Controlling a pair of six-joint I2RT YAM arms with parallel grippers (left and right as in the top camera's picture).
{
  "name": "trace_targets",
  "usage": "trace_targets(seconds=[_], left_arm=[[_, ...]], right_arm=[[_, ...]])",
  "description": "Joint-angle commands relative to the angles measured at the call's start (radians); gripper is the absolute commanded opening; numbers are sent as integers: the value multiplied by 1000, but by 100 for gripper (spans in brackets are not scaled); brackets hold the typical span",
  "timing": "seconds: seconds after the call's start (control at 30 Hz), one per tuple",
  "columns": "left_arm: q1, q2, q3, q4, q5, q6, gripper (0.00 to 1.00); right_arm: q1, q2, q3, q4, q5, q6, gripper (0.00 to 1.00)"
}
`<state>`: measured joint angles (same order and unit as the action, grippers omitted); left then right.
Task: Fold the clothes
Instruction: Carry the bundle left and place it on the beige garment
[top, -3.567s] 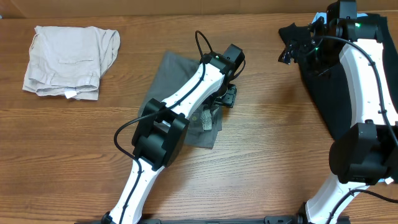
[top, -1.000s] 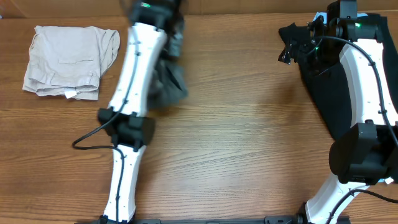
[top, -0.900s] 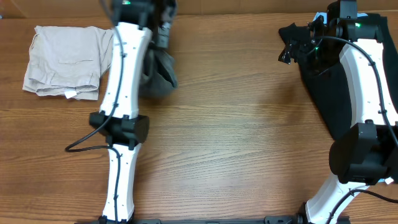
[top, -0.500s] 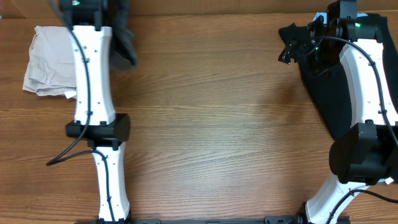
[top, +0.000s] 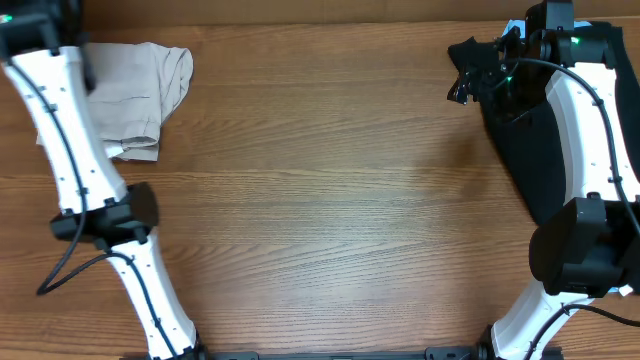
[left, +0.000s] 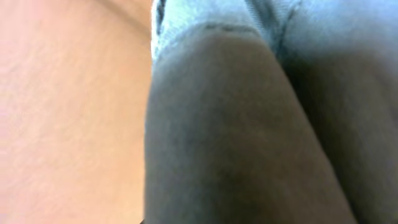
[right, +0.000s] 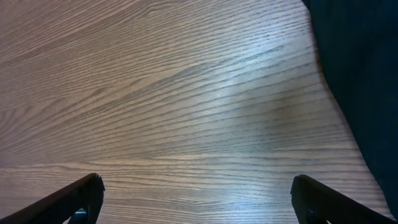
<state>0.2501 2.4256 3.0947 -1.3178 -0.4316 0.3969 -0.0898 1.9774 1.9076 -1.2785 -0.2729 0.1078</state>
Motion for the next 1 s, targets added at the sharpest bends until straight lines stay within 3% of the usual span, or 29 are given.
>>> trace_targets(seconds=[0.0,0.27,0.4,0.57,0.83,0.87,0.93,0.97], left_arm=[[63,-19,-47,19,-20,29,4],[84,-13,-246,37,16,-19,4],[69,-13,-331,46,115,-93,4],[68,-11,-407,60,138,-232,4],[67,-11,-475,101,472,-341,5],[65,-10,-475,101,520,-351,6],[53,-9,-475,104,660,-358,20],[47,-9,-475,104,694,-360,33]], right_arm=[[5,-32,16,0,2,25,100],[5,-32,16,1,-2,43,100],[5,-32,16,-3,-2,46,100],[5,-32,16,-7,-1,45,100],[5,-32,16,-7,-1,45,100],[5,-32,16,-6,-1,46,100],[5,-32,16,-6,-1,45,100],[5,-32,16,-6,-1,45,100]])
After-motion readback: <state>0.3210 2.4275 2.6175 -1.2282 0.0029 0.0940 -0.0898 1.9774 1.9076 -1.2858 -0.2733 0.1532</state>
